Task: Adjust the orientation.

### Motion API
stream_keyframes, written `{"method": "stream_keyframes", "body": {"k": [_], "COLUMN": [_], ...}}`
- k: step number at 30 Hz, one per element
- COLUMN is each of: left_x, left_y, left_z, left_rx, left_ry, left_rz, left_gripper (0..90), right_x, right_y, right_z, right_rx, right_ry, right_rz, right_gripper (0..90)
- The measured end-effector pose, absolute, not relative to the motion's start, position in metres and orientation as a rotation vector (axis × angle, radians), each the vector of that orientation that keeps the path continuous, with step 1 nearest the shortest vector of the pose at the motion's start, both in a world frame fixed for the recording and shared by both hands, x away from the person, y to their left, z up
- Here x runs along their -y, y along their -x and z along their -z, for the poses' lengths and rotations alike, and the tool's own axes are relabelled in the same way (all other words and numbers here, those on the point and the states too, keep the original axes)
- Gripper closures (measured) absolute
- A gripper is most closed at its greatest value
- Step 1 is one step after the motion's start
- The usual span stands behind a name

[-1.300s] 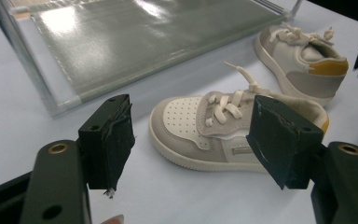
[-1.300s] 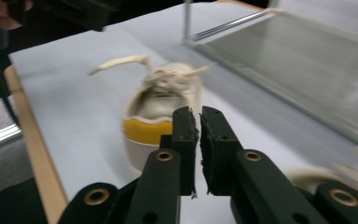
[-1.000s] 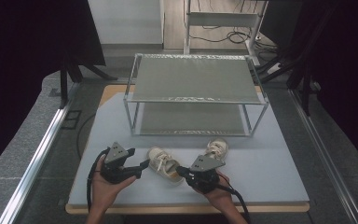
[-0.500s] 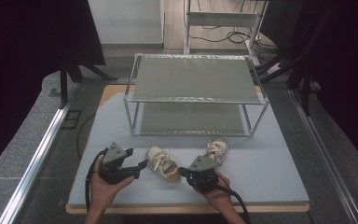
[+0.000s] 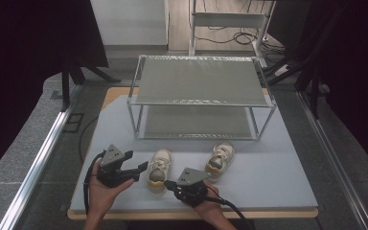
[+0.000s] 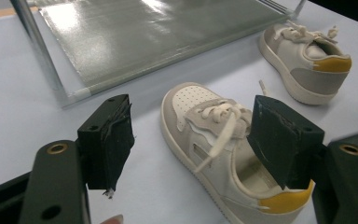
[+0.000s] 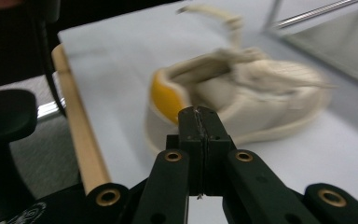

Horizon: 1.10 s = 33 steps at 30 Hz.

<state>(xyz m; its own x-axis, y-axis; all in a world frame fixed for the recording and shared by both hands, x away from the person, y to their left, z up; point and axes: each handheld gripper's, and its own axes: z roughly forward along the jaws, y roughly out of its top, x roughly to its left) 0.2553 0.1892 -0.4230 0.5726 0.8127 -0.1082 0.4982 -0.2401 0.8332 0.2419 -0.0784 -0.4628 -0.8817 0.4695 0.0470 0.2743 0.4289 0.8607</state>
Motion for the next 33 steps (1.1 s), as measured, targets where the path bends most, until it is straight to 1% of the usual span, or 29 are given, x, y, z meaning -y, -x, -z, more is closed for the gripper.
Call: {"method": "stream_keyframes", "body": {"k": [5,6,8,13,16,22,26,33], "left_x": [-0.184,-0.184,-0.180,-0.176,-0.176,-0.179,-0.182,-0.187], "left_y": [-0.258,-0.258,-0.259,-0.260,-0.260,-0.259,-0.258,-0.257], "left_z": [0.423,0.423,0.422,0.424,0.424,0.425,0.424,0.422], "left_rx": [-1.040,-1.040,-1.022,-1.015,-1.017,-1.019,-1.024,-1.030], "left_ry": [-1.918,-1.918,-1.927,-1.937,-1.942,-1.946,-1.940,-1.934], "left_rz": [-0.429,-0.429,-0.427,-0.420,-0.417,-0.418,-0.420,-0.420], "left_gripper": [29.9,29.9,29.8,29.8,29.9,29.9,29.9,29.9], "right_x": [0.110,0.110,0.126,0.141,0.142,0.144,0.149,0.180], "right_y": [-0.243,-0.243,-0.244,-0.248,-0.251,-0.259,-0.259,-0.245], "right_z": [0.453,0.453,0.449,0.445,0.447,0.462,0.467,0.475], "right_rx": [-2.377,-2.377,-2.323,-2.256,-2.246,-2.259,-2.273,-2.311], "right_ry": [-0.738,-0.738,-0.787,-0.824,-0.840,-0.871,-0.882,-0.934], "right_rz": [-1.414,-1.414,-1.383,-1.308,-1.285,-1.140,-1.103,-1.094], "right_gripper": [87.8,87.8,87.5,87.3,87.3,87.4,87.4,87.8]}}
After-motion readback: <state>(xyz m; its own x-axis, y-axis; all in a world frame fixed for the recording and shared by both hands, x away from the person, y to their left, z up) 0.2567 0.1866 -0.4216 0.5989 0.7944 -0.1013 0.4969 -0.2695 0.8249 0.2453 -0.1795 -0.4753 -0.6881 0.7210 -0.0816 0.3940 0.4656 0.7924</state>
